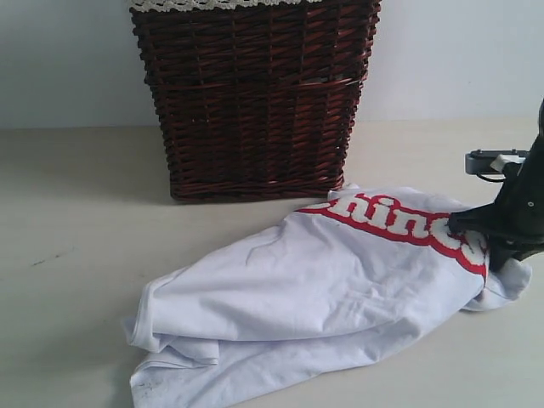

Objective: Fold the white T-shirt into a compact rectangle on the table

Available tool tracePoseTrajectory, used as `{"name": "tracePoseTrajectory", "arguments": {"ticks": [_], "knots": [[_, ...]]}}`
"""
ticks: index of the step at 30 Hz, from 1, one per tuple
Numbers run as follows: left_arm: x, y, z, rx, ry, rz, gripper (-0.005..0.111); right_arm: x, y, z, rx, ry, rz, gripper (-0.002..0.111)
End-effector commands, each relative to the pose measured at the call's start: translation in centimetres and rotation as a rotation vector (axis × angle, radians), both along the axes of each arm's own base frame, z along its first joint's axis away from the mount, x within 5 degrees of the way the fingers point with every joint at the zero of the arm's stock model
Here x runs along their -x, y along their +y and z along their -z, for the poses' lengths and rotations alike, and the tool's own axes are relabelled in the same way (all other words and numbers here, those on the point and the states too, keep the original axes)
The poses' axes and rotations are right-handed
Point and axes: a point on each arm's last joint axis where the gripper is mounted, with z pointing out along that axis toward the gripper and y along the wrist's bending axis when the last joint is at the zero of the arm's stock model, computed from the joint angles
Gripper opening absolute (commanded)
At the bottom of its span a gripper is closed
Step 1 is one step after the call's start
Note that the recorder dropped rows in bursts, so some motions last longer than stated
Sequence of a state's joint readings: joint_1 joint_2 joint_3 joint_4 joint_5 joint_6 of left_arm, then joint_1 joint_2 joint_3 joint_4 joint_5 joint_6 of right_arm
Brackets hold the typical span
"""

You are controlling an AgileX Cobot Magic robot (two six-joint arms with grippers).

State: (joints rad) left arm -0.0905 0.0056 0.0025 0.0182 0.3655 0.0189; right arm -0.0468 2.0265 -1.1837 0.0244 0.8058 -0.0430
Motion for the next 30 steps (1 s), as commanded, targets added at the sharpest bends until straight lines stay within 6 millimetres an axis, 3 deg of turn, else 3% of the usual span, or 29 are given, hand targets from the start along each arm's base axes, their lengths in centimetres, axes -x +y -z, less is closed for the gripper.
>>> {"name": "tracePoseTrajectory", "arguments": {"ticks": [1,5,11,15,21,26,30], "knots": [[0.0,0.0,-0.2,-0.007,-0.015,0.006,0.000,1.2,-0.3,-2.2,0.011,0.089,-0.058,0.000],[0.0,0.0,-0.2,-0.007,-0.015,0.006,0.000,3.0,-0.2,-5.9,-0.003,0.150,-0.098,0.000],[0.0,0.0,-0.2,-0.007,-0.015,0.006,0.000,5.1,1.5,-11.7,-0.160,0.042,-0.142,0.000],[0.0,0.0,-0.2,-0.007,-0.015,0.006,0.000,5.9,1.7,-14.6,-0.150,-0.057,-0.152,0.000],[0.0,0.0,-0.2,-0.007,-0.015,0.006,0.000,6.7,0.5,-16.3,-0.011,-0.098,-0.129,0.000],[0.0,0.0,-0.2,-0.007,-0.015,0.006,0.000,6.7,-2.6,-16.7,0.324,-0.101,0.066,0.000],[0.0,0.0,-0.2,-0.007,-0.015,0.006,0.000,6.6,-3.8,-17.0,0.467,-0.114,0.087,0.000]]}}
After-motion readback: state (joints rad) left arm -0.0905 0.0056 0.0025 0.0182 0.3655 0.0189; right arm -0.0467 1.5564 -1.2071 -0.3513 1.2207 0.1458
